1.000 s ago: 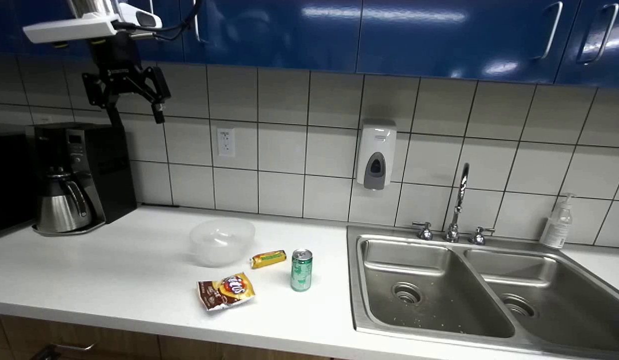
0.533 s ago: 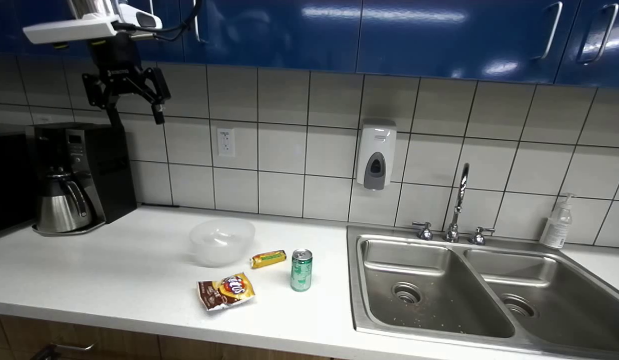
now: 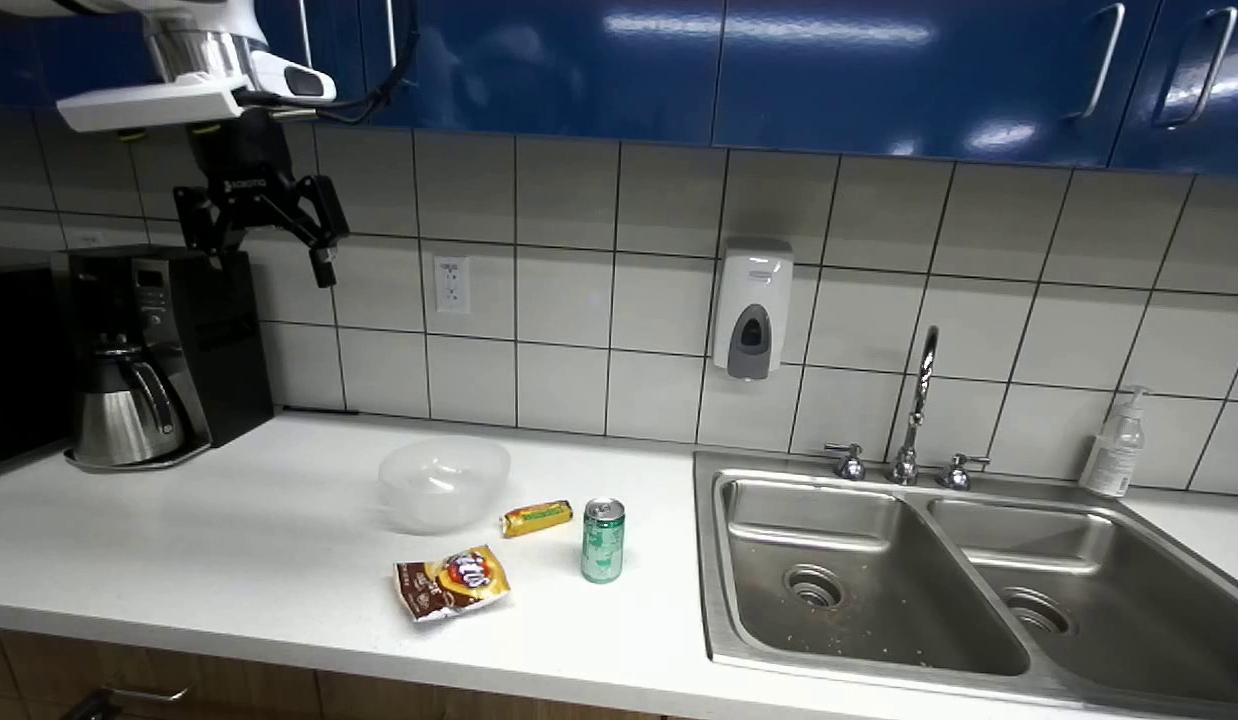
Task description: Put the closest packet in the bowl
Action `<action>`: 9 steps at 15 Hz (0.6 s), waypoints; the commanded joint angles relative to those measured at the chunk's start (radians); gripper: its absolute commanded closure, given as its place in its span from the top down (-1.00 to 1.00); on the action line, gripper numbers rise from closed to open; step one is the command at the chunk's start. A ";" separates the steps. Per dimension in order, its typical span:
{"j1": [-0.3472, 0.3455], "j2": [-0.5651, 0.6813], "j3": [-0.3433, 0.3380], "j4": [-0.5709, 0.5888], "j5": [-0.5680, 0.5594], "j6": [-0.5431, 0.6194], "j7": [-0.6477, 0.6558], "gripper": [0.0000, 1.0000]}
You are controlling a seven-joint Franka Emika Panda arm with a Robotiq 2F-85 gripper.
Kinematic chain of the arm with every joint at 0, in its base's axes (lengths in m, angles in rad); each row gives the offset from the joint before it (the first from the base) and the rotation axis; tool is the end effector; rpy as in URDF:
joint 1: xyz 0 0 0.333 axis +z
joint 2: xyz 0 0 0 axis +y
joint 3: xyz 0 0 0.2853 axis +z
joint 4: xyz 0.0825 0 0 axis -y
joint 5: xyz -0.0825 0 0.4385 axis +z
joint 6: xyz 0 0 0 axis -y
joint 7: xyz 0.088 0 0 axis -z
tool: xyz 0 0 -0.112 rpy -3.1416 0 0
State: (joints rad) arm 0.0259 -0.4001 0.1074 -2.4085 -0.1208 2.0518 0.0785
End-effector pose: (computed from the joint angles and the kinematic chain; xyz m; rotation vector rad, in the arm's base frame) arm 0.4868 0.0572 0.4083 2.9915 0.1512 0.0828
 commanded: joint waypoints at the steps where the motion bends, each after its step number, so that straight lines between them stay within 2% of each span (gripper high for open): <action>1: -0.018 -0.037 -0.015 -0.066 -0.039 0.050 0.030 1.00; 9: -0.080 -0.018 -0.066 -0.163 -0.112 0.182 0.044 1.00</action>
State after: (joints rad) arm -0.0241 -0.4040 0.0468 -2.5293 -0.1909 2.1804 0.0905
